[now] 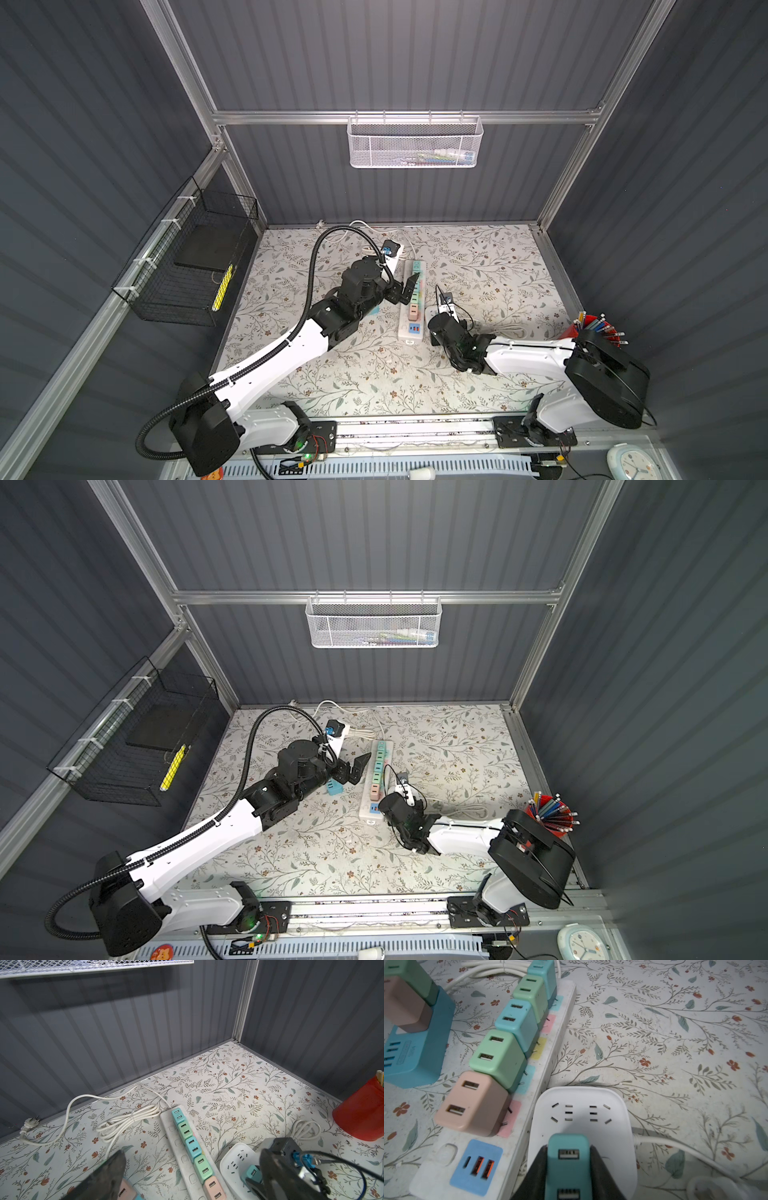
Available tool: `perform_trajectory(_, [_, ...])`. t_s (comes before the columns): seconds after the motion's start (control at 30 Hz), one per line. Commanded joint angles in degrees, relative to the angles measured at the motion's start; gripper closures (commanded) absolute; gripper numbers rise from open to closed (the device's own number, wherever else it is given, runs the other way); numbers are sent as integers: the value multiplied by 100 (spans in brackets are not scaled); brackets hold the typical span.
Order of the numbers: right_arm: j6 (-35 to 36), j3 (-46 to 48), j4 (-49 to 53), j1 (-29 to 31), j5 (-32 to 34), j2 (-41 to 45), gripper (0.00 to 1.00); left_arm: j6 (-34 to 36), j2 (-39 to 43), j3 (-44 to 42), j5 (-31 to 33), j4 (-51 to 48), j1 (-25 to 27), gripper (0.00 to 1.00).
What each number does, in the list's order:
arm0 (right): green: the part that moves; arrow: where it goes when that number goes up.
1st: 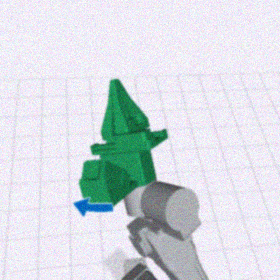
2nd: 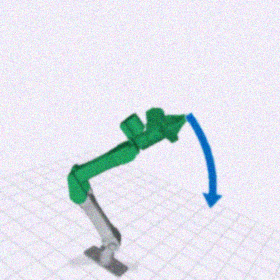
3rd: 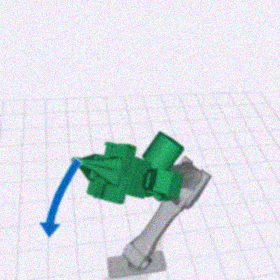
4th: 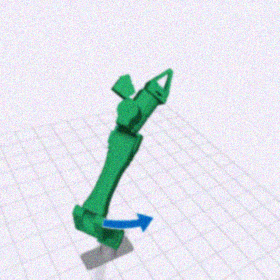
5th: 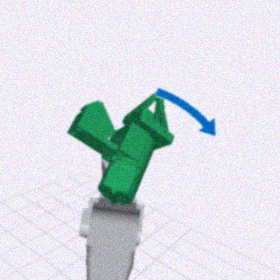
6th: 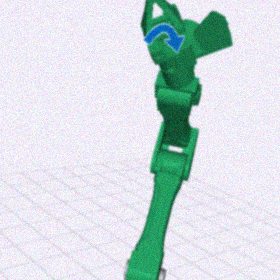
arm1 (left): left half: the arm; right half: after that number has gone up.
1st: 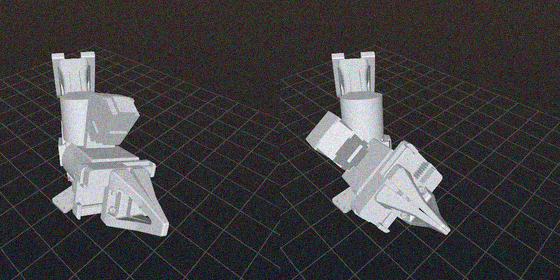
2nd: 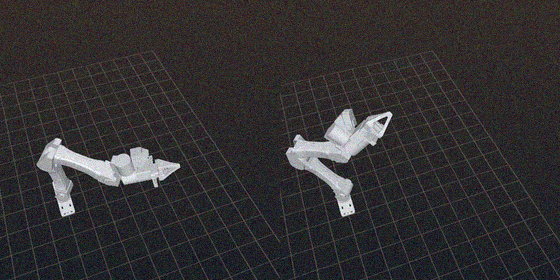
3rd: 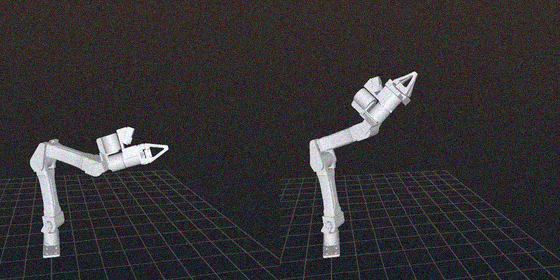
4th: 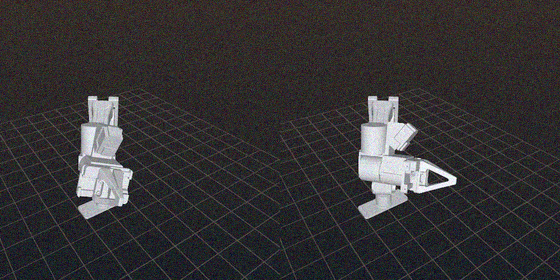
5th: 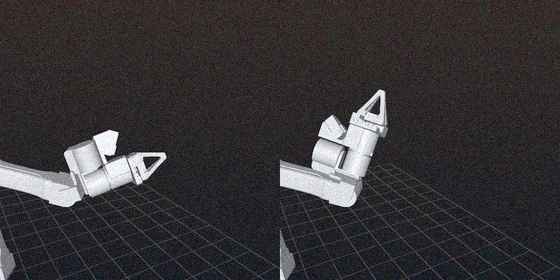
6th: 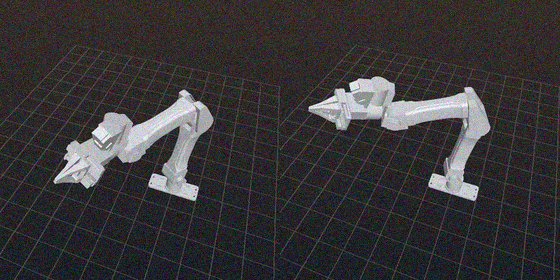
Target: Insert the plug
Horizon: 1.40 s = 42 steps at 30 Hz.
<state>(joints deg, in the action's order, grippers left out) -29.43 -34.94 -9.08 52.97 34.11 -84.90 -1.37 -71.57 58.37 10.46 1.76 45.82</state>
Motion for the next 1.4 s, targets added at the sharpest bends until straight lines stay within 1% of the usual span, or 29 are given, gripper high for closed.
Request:
perform_trajectory(0.0, [284,-245,1122,16,-455,108,59,-39,133,-99,54,101,40,0])
perform_trajectory(0.1, [500,-665,1284,-248,-505,445,45,-13,156,-94,128,84,40,0])
perform_trajectory(0.17, [617,-805,1302,-429,-539,700,38,-4,185,-90,161,71,41,0])
perform_trajectory(0.27, [502,-870,1509,-748,-713,1087,33,15,242,-95,208,63,40,0])
perform_trajectory(0.37, [110,-663,1832,-1083,-783,1488,31,14,283,-91,236,62,41,0])
perform_trajectory(0.4, [-70,-558,1982,-1234,-863,1653,33,14,290,-93,237,61,35,0])
perform_trajectory(0.5, [-581,-238,2400,-1707,-1444,1967,37,-8,291,-88,211,63,41,0])
perform_trajectory(0.6, [-834,66,2584,-1996,-1968,1959,38,-29,258,-71,231,42,41,0])
perform_trajectory(0.7, [-1022,326,2512,-2146,-2117,1770,38,-48,231,-35,367,-14,35,0])
perform_trajectory(0.83, [-1148,462,2283,-2690,-2456,1311,39,-31,192,-33,577,-34,35,0])
perform_trajectory(0.93, [-1092,343,2131,-2924,-2407,904,39,13,182,-33,706,-34,41,0])
perform_trajectory(1.1, [-883,-299,2235,-3206,-2251,137,38,67,179,-62,851,-1,38,0])
perform_trajectory(1.27, [-788,-1221,2230,-3863,-2865,-727,38,110,183,-36,941,-13,32,0])
perform_trajectory(1.37, [-629,-1785,2204,-4086,-3199,-1223,38,148,172,-36,1053,-4,31,0])
